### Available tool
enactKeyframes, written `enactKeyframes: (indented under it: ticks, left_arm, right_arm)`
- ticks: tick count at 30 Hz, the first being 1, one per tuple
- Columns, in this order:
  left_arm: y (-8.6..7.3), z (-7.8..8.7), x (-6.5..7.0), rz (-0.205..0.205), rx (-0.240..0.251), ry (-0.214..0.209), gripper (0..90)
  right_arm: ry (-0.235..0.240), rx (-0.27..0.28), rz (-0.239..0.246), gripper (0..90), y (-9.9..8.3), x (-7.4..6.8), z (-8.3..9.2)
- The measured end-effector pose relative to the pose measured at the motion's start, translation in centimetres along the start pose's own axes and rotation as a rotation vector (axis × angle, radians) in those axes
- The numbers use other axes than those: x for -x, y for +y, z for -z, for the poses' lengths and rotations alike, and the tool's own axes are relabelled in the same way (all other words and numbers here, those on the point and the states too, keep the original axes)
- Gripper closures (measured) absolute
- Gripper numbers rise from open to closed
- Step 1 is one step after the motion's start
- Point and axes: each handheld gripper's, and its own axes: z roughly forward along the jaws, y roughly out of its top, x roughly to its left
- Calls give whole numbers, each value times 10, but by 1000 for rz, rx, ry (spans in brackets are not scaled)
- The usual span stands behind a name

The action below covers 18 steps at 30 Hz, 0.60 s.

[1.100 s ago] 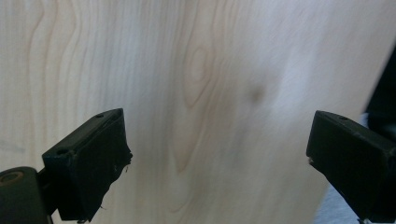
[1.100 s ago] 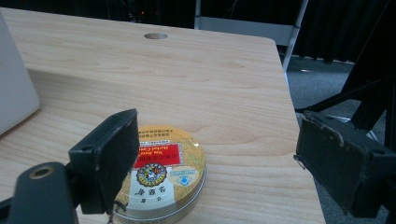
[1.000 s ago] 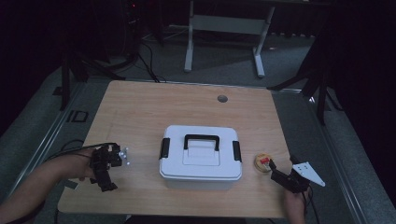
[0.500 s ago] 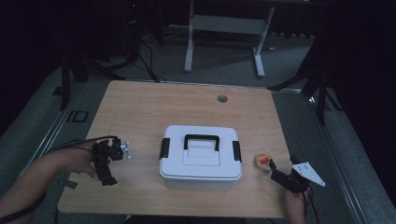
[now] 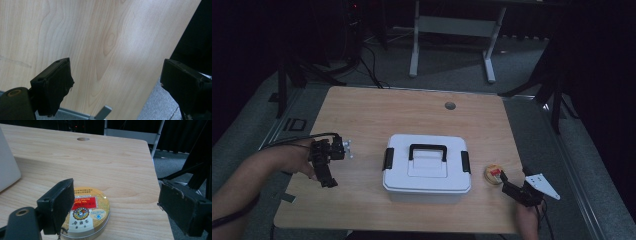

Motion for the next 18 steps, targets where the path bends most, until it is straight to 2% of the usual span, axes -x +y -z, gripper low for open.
enactKeyframes:
  ticks: [3, 5, 6, 9, 11, 13, 16, 18]
  left_arm:
    - [-1, 9, 1, -3, 13, 13, 101]
    - [-1, 16, 2, -10, 48, 22, 110]
    - [0, 19, 3, -16, 73, 31, 111]
    - [1, 27, 4, -13, 141, 15, 112]
    - [1, 35, 5, -2, 220, -19, 112]
    - [2, 43, 5, 5, 267, -21, 112]
    - [7, 50, 7, -13, 260, 1, 112]
    - [9, 51, 7, -12, 260, -1, 112]
  right_arm:
    - [2, -1, 0, 130, 0, 0, 0]
    - [2, 0, 0, 130, 0, 0, 0]
    - [2, -1, -1, 130, 0, 0, 0]
    - [1, -3, 0, 130, 0, 0, 0]
    - [1, -2, 2, 130, 0, 0, 0]
    - [1, -1, 1, 130, 0, 0, 0]
    - [1, -3, 2, 130, 0, 0, 0]
    - [1, -2, 7, 130, 0, 0, 0]
